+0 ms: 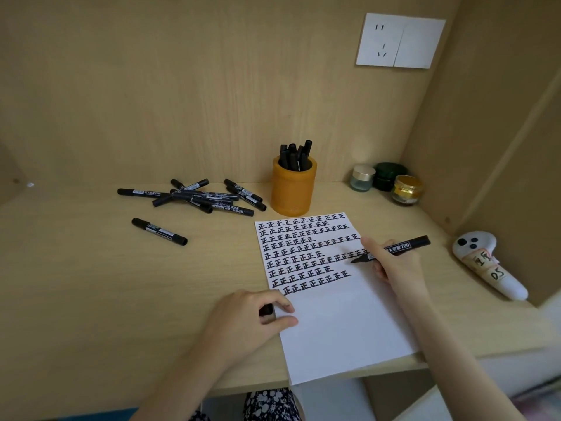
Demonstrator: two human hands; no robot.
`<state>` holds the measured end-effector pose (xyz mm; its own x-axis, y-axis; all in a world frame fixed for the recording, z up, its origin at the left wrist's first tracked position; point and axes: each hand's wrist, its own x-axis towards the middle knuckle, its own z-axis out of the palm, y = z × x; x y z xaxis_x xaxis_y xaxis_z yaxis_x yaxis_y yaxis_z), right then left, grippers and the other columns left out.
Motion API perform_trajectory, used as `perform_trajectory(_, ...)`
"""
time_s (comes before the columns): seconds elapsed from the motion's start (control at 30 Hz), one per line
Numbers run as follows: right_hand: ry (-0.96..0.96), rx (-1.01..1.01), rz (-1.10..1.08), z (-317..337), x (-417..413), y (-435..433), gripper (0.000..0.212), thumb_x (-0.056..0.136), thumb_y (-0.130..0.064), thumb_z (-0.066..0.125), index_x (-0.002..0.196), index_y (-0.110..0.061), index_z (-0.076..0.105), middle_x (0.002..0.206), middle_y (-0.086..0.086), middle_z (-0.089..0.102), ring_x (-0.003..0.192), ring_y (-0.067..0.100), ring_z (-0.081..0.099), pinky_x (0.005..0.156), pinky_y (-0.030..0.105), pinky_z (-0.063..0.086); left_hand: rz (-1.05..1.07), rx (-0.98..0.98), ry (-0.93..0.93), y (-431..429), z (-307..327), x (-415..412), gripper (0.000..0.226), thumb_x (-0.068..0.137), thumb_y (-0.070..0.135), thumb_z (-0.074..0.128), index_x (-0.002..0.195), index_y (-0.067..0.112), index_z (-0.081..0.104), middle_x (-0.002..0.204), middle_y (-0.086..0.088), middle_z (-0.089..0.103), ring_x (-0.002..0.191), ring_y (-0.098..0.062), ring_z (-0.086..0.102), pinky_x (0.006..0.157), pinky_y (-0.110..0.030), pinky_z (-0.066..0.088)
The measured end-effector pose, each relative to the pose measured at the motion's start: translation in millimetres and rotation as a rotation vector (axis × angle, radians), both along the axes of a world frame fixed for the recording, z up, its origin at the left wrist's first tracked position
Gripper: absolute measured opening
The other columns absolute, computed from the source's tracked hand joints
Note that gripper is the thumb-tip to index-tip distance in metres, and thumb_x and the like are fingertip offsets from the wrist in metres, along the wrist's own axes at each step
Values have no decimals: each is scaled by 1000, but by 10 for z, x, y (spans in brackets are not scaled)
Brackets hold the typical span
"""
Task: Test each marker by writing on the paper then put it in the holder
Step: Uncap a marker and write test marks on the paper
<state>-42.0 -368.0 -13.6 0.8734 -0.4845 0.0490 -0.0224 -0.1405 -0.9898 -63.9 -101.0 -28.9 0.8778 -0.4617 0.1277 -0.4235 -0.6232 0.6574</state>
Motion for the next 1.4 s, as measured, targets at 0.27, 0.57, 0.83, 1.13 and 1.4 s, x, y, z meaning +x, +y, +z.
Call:
perform_trajectory(0.27,14,-79,-77,-99,40,1,34,85,-11,64,59,-14,42,52,-5,35,52,12,31,54,30,26,8,40,-9,-7,3,-1,21,77,60,62,89,43,64,41,12,43,44,-10,38,49,-11,30)
perform_trajectory(0.57,-6,-104,-44,-124,46,4,35,87,-16,66,57,-16,46,39,-16,39,42,4,36,53,28,28,10,44,-21,-13,-11,10,22,77,61,61,90,43,63,43,14,45,44,-7,41,49,-11,29)
perform_trajectory(0.83,-19,-100,-24,-139,36,15,34,86,-16,67,59,-16,46,48,-7,41,48,10,36,54,29,28,5,50,-18,-11,-21,6,21,77,61,60,90,44,62,41,14,43,44,-8,38,51,-10,29)
perform_trajectory(1.13,-43,-187,-98,-128,47,14,36,86,-9,63,57,-12,43,51,-4,39,43,4,35,43,16,27,1,50,-25,-15,0,2,20,79,58,62,90,42,63,42,15,44,44,-9,40,50,-12,30)
perform_trajectory(1.4,-38,-163,-88,-131,39,8,34,86,-9,64,58,-11,46,44,-12,40,41,2,35,43,15,28,-3,41,-20,-11,-19,4,18,78,59,61,88,44,62,41,13,43,44,-8,39,51,-11,31)
